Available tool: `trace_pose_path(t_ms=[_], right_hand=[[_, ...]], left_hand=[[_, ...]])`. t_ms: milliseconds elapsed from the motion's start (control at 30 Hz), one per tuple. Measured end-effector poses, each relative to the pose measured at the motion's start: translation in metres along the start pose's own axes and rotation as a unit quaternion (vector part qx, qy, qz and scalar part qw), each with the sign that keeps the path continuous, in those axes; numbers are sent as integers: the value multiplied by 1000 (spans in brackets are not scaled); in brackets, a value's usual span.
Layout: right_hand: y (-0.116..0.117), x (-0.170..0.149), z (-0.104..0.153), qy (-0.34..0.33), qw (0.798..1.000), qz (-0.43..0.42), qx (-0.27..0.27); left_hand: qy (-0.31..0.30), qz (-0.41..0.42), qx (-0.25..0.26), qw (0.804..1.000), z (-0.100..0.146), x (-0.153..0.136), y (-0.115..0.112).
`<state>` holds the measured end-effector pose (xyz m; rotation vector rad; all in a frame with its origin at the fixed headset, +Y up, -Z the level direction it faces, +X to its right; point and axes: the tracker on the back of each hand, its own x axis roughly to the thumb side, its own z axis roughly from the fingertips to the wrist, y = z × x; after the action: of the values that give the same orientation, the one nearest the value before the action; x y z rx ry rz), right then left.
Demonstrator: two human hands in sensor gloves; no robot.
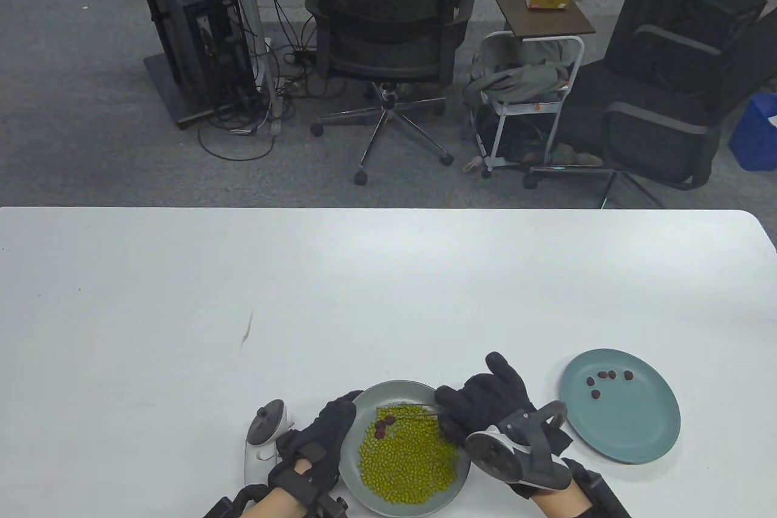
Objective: Pick cranberries with tweezers into plate
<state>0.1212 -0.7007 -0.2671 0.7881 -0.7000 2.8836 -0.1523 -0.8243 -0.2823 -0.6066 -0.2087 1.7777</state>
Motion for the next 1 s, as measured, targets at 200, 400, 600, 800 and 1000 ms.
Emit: trace_pose_path(t_ms=[200,400,600,800,1000], right_hand=[[5,7,0,-15,1000,-4,9],[5,10,1,-25,1000,4,5],[3,12,2,-36,999,1,-5],[0,8,3,-31,999,-4,-13],[-9,-5,6,-12,999,-16,-33]], left_hand=[[-2,-3,-4,1000,0,0,-1],[-1,-3,-5,1000,0,0,-2],[-1,-5,-4,1000,0,0,-2],[-1,-9,1,1000,0,0,0],[-13,-14,-2,1000,3,7,0]])
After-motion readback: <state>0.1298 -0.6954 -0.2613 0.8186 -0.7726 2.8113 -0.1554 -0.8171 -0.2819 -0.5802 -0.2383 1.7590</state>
